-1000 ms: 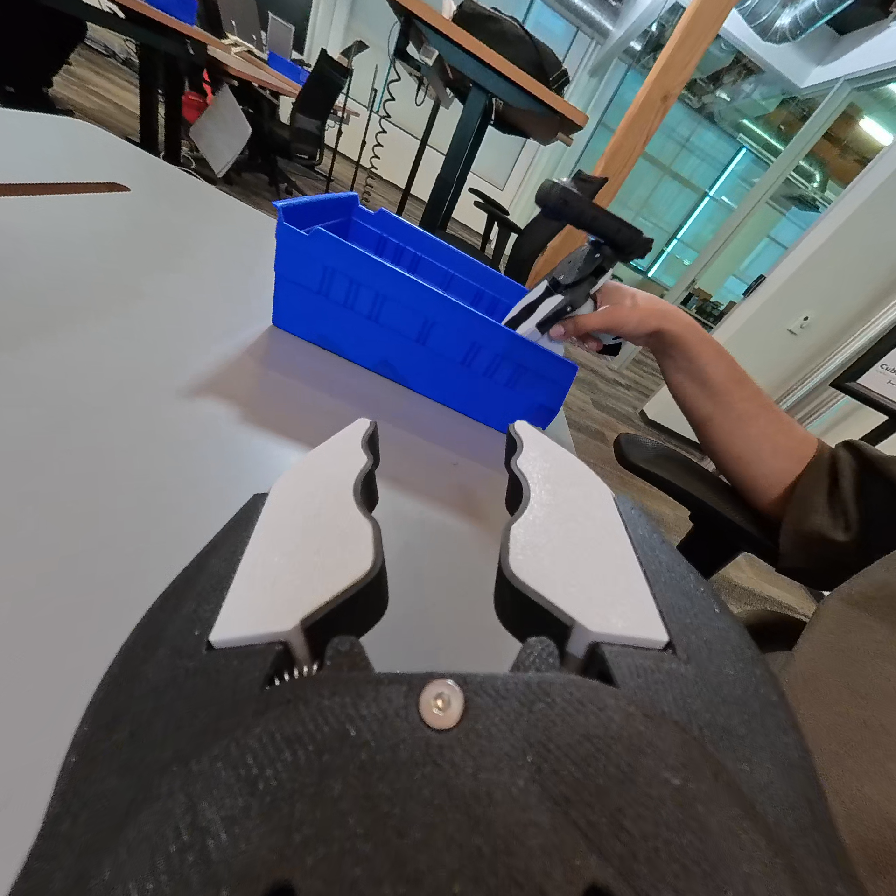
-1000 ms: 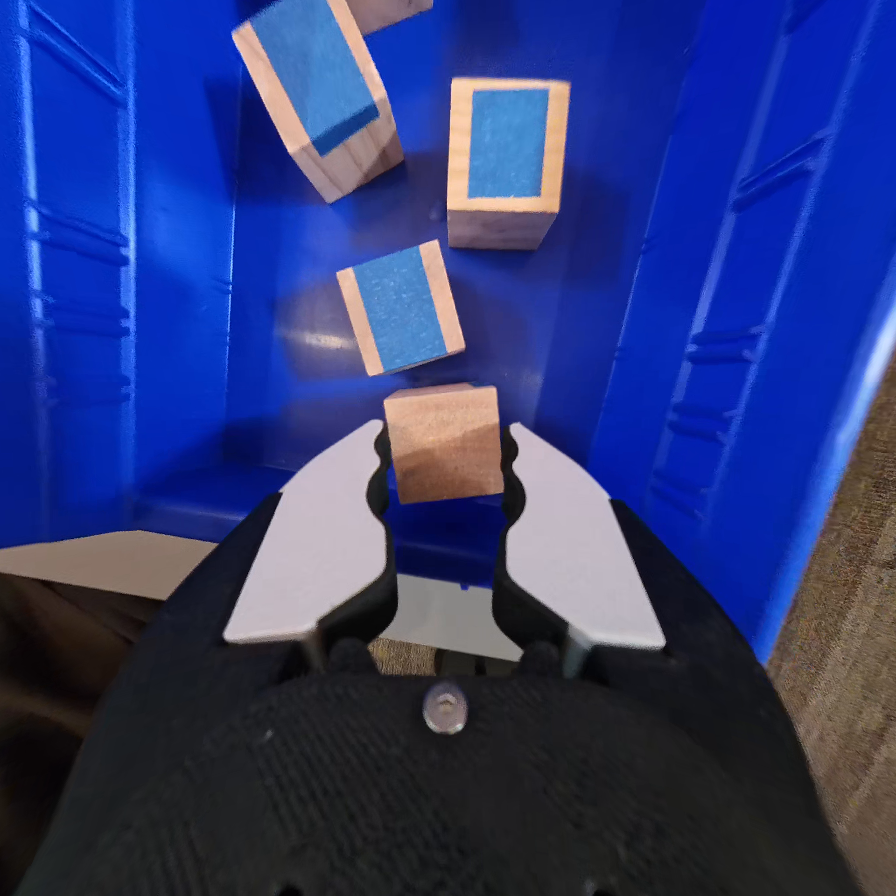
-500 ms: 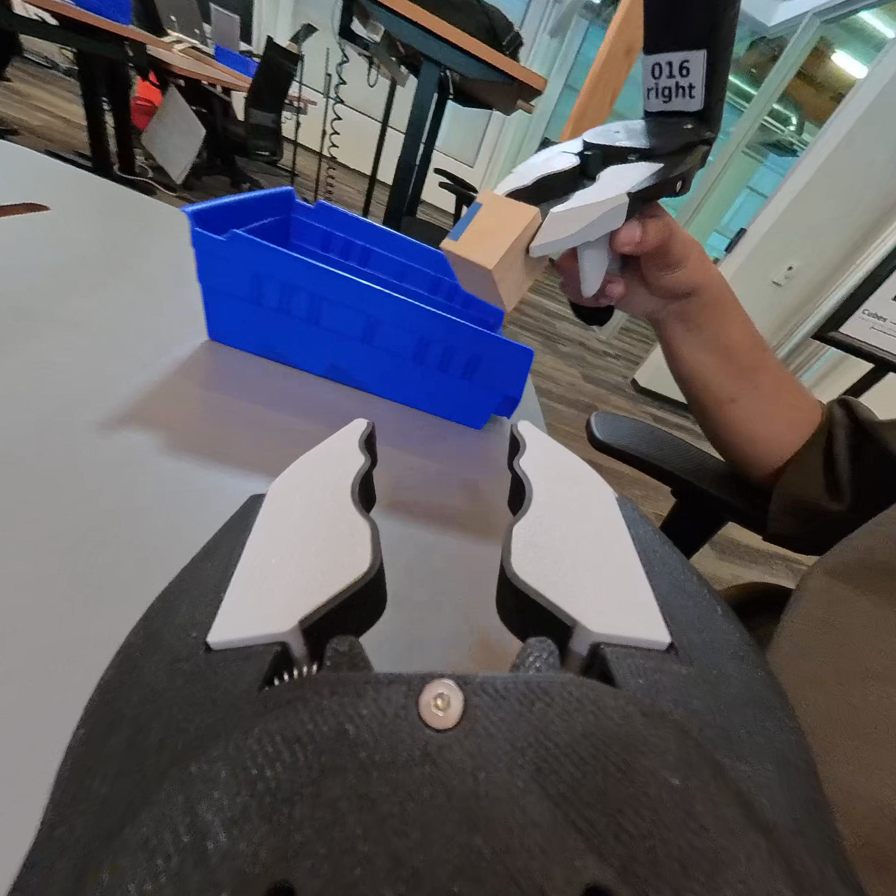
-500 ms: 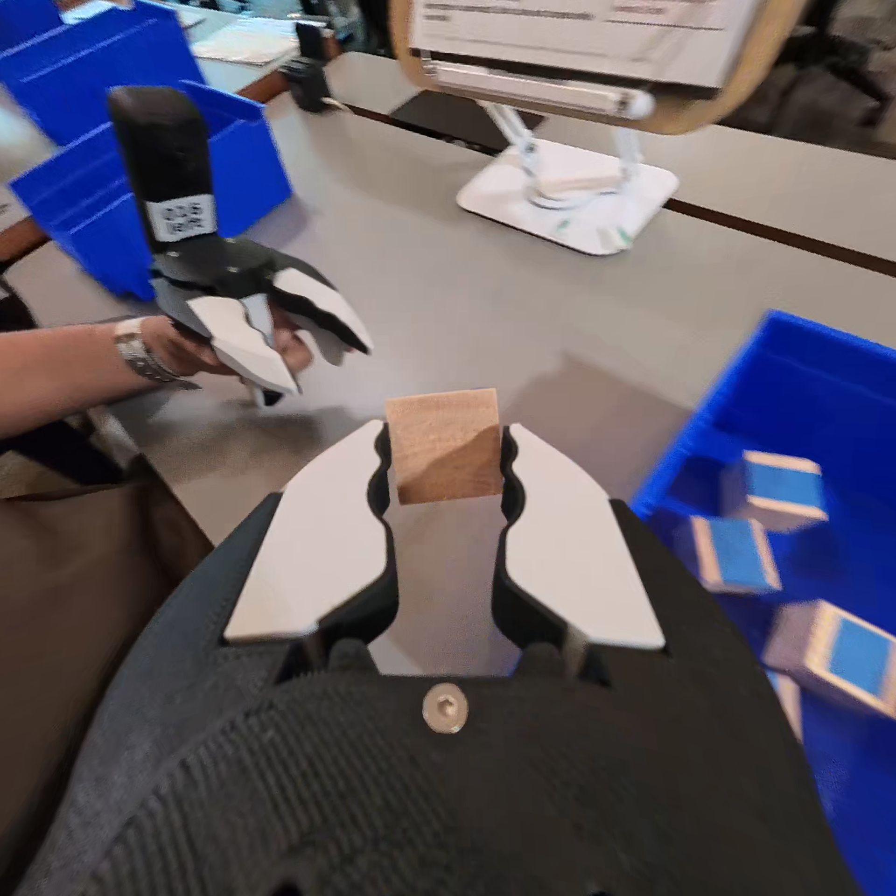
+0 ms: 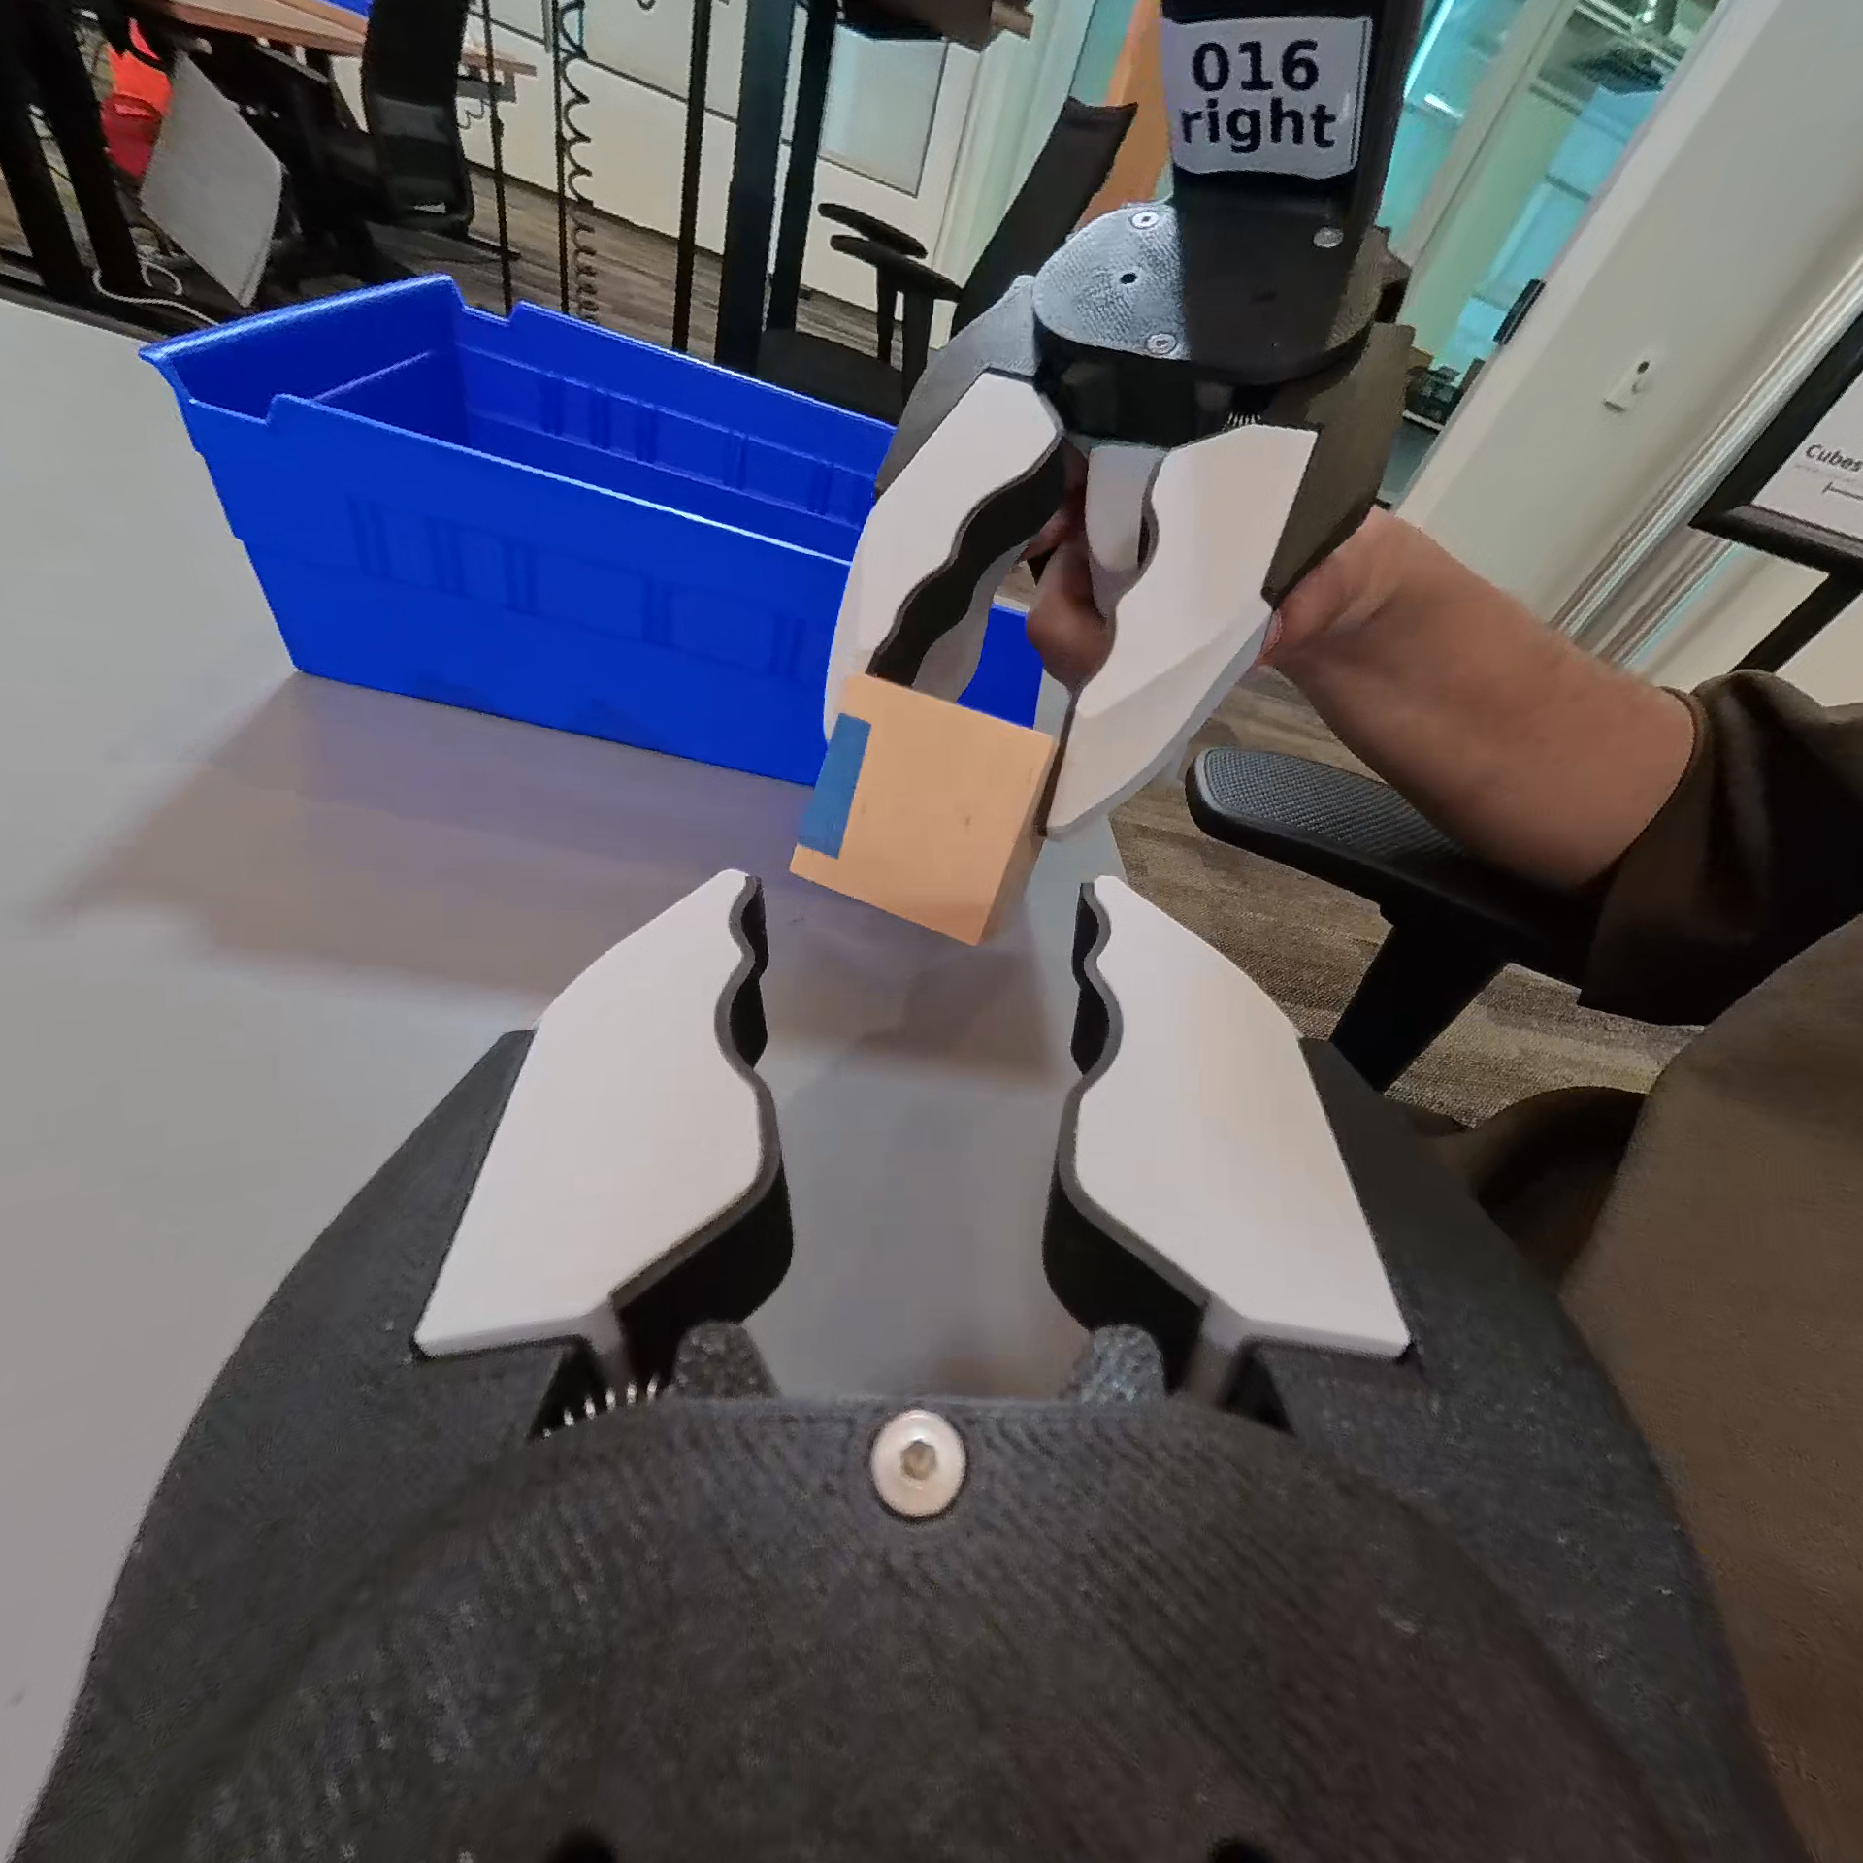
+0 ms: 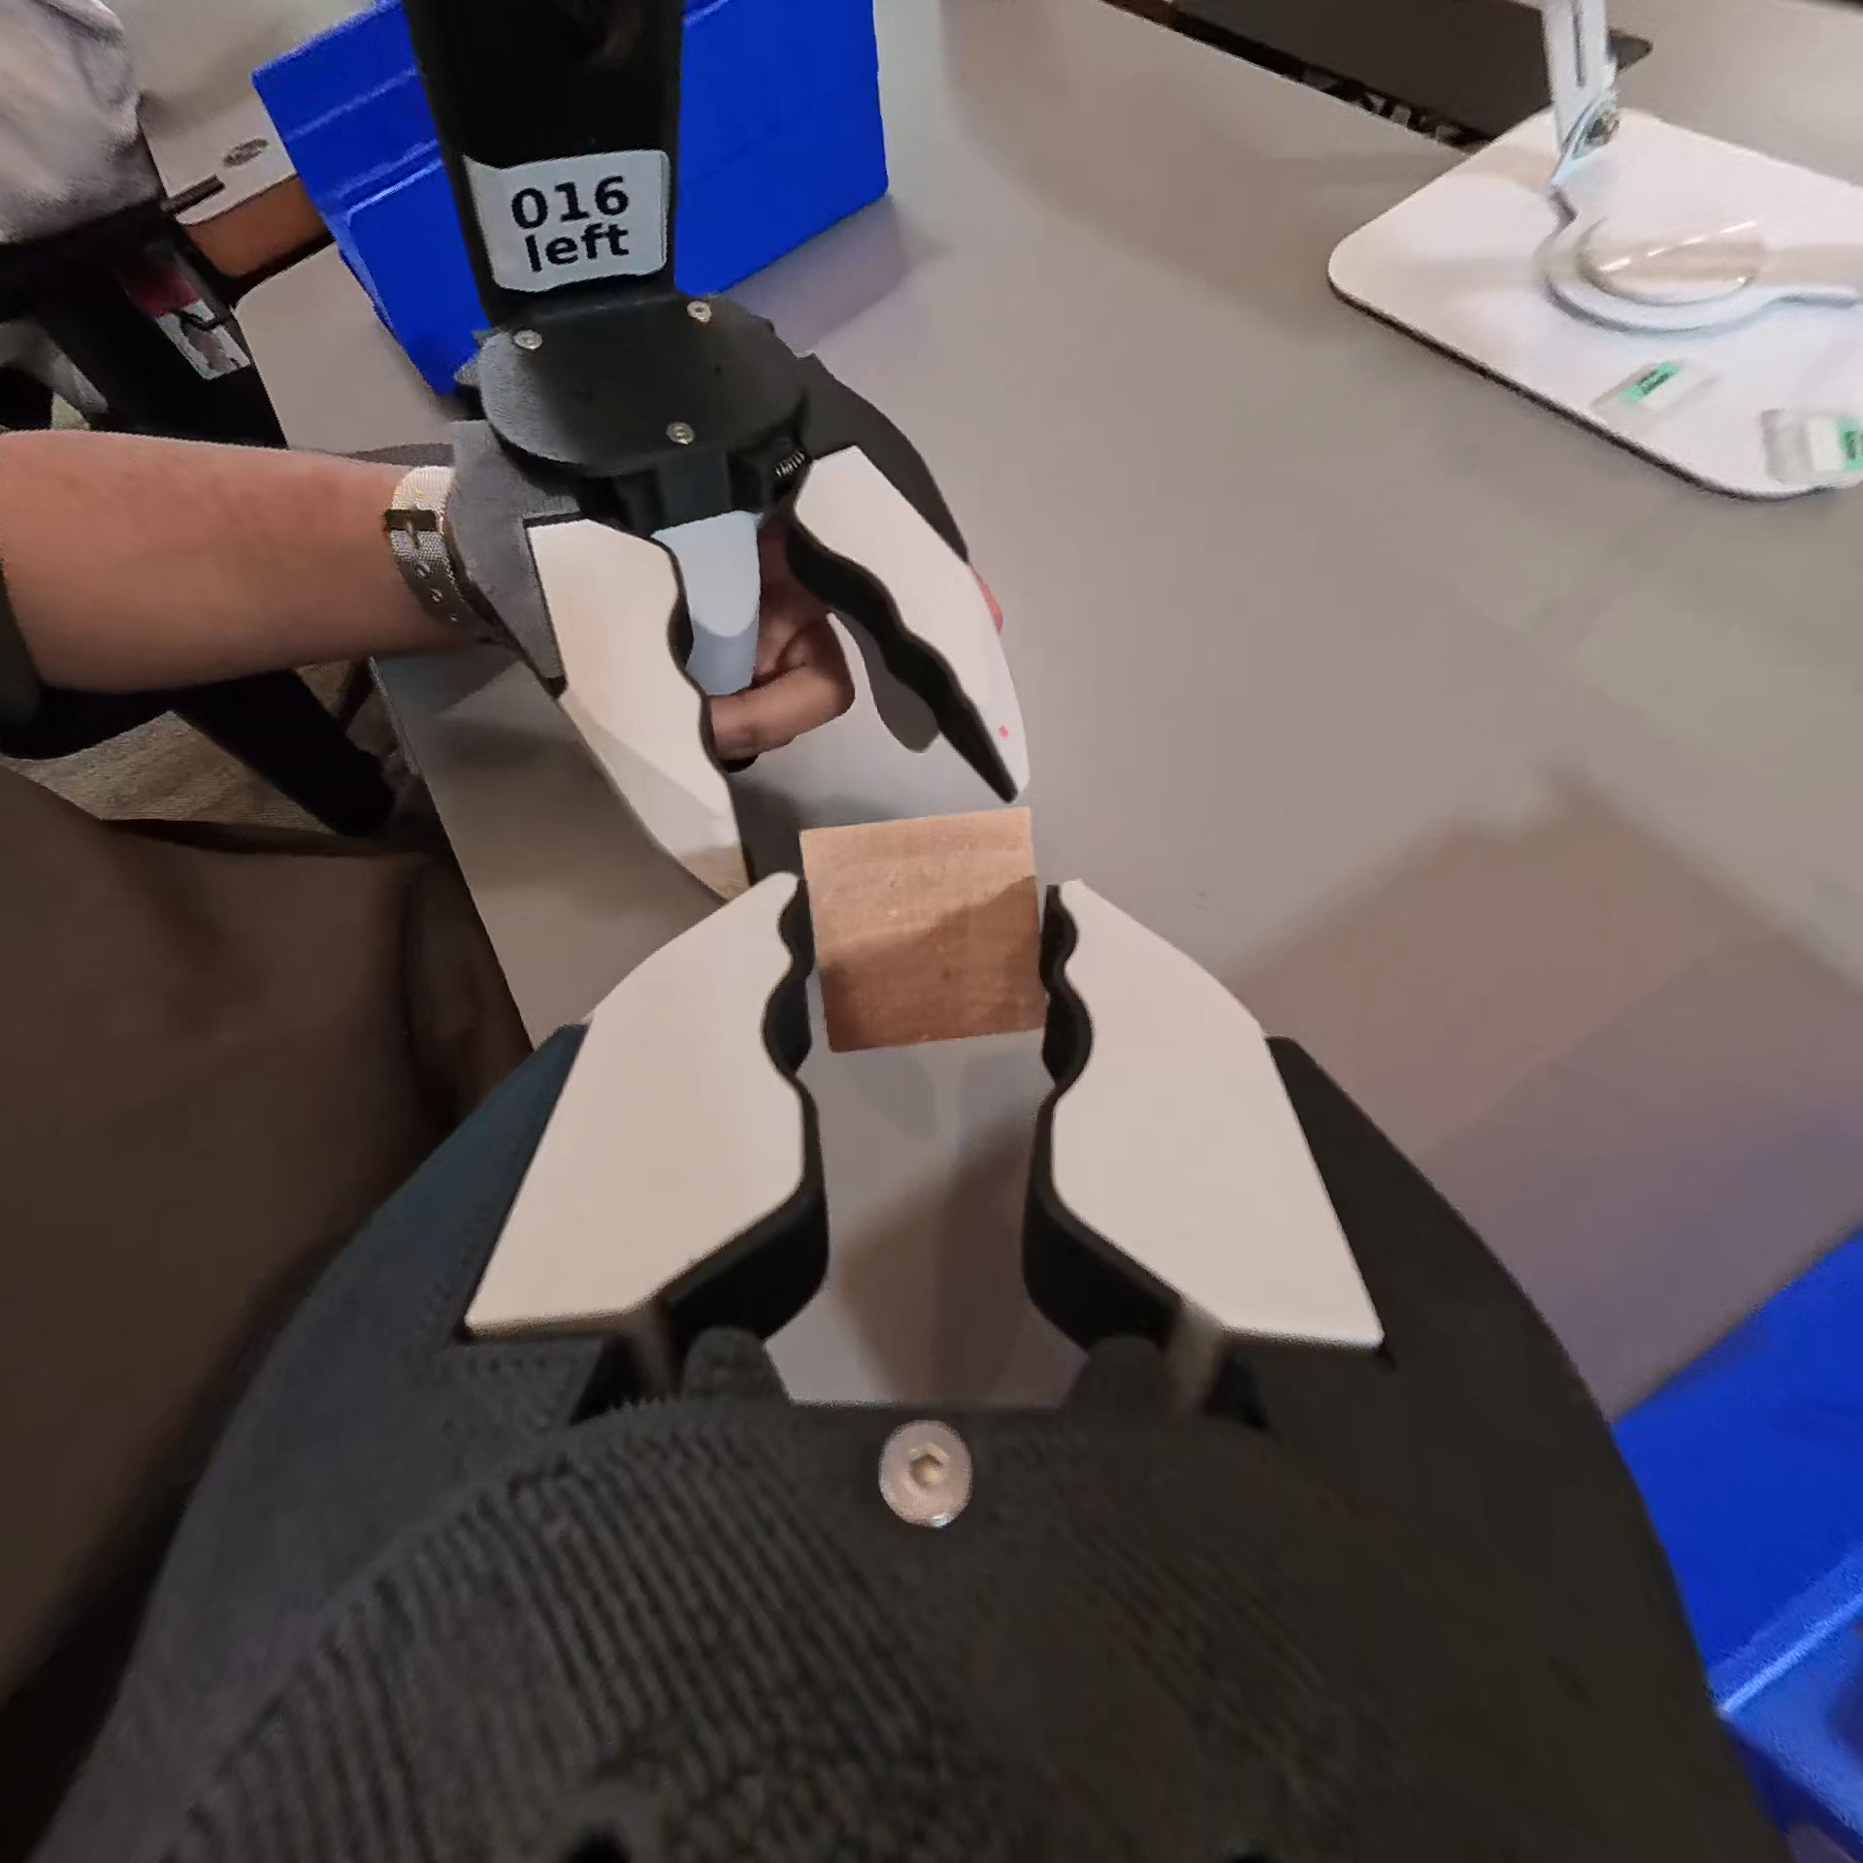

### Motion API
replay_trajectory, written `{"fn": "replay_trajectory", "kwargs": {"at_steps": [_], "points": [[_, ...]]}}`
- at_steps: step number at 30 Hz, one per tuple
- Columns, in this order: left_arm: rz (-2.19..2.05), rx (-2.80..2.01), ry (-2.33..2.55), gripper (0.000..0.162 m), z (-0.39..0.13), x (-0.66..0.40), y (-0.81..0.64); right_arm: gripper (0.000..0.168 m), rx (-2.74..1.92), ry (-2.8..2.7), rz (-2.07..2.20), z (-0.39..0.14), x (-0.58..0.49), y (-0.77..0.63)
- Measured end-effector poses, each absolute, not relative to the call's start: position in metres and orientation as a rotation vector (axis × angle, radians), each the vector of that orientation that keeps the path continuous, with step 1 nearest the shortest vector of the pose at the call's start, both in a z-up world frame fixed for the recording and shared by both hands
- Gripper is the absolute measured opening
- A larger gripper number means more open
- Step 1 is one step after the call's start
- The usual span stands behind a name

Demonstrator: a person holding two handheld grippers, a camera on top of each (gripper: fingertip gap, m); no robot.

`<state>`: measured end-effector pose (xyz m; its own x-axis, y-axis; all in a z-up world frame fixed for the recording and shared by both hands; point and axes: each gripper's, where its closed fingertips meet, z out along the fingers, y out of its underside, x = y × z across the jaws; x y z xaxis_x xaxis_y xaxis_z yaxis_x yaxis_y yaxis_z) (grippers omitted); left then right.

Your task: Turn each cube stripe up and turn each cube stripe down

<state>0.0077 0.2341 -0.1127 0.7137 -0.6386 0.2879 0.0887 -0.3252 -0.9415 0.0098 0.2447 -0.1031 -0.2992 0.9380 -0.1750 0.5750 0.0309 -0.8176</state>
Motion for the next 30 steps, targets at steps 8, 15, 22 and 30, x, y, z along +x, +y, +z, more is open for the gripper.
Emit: {"fn": "replay_trajectory", "kwargs": {"at_steps": [8,15,22,30], "points": [[-1.149,-1.642,0.184,0.06,-0.089,0.002,0.235,0.044,-1.104,-1.782,0.881,-0.076,-0.001,0.249],[-1.356,-1.606,-0.113,0.06,-0.087,-0.015,0.246,0.044,-0.904,-1.767,0.438,-0.087,-0.011,0.252],[-1.252,-1.734,-0.143,0.053,-0.105,-0.011,0.251,0.044,-0.814,-1.798,0.194,-0.103,-0.018,0.25],[-1.106,-1.737,-0.082,0.041,-0.103,-0.015,0.254,0.044,-0.827,-1.763,0.221,-0.101,-0.019,0.249]]}}
